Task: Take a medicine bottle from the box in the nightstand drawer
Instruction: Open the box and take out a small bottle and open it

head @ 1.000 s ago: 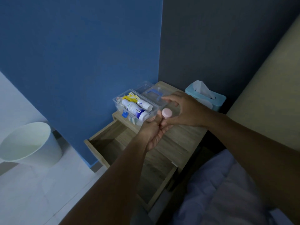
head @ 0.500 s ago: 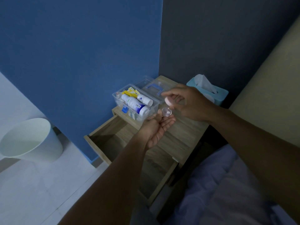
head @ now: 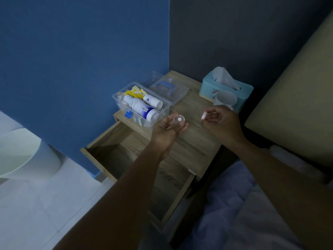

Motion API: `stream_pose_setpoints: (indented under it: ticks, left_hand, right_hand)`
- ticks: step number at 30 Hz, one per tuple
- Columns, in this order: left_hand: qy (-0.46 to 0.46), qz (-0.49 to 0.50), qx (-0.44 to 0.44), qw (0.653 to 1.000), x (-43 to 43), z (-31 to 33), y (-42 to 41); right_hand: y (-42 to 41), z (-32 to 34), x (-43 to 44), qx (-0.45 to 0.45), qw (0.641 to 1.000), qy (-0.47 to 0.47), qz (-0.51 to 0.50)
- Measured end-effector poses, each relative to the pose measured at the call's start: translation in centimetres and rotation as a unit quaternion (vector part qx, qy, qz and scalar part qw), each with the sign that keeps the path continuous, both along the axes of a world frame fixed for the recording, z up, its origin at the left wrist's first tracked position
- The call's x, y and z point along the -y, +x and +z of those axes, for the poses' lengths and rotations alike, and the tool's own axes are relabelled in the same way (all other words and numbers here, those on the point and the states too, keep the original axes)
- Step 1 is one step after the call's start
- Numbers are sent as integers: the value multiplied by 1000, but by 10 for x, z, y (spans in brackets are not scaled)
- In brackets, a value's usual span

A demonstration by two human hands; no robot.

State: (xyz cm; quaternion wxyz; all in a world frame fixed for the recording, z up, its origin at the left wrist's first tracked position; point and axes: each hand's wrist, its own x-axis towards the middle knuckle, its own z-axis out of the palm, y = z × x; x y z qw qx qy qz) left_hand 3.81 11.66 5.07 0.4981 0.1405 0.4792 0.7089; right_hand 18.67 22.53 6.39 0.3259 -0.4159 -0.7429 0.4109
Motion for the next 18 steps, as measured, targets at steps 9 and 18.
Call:
stream_pose_setpoints:
  ticks: [9, 18]
  left_hand:
    - [-98, -53, -319, 941, -26, -45, -19]
    - [-125, -126, -503, 846, -50, -82, -29]
  right_hand:
    - [3, -82, 3, 55, 982, -99, -151]
    - [7, -115, -3, 93, 983, -18, -157]
